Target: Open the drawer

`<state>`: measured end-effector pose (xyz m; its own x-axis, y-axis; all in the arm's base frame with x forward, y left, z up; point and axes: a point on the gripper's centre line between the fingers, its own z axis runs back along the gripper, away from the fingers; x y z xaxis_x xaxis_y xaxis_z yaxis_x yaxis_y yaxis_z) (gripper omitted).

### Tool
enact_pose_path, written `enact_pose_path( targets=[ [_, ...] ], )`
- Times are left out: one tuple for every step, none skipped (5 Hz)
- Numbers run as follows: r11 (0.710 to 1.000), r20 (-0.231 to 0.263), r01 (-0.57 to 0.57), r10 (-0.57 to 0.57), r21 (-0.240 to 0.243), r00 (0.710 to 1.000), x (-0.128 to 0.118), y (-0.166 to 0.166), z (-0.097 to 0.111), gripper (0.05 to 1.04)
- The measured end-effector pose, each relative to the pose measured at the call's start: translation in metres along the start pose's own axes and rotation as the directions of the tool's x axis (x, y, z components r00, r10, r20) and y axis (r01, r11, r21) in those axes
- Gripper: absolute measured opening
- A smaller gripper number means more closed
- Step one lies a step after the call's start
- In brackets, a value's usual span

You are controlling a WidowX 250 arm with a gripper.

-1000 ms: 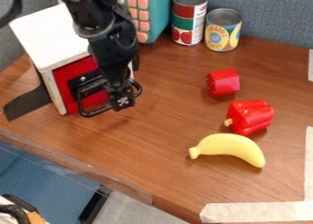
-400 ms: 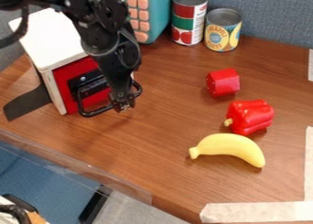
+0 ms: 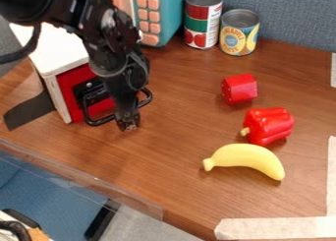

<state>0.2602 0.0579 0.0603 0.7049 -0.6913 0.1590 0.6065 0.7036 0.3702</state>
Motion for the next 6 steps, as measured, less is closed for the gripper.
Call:
enact_pose_path(
  targets=[
    [1.0,-0.011,-0.013,0.013,0.01,1.0,-0.003,-0.001,-0.007,0.999],
    [1.0,-0.02,-0.029,0.029,0.014,0.999,-0.005,-0.003,-0.017,0.999],
    [0.999,-0.041,-0.051,0.051,0.007,0.998,-0.008,-0.005,-0.024,0.946],
    [0.997,-0.046,-0.081,0.082,0.009,0.996,-0.008,-0.004,-0.026,0.651],
    [0.993,-0.043,-0.121,0.121,-0.003,0.992,-0.005,-0.007,-0.026,0.348],
    [0.99,-0.041,-0.138,0.138,-0.006,0.99,-0.001,-0.01,-0.025,0.161]
  ],
)
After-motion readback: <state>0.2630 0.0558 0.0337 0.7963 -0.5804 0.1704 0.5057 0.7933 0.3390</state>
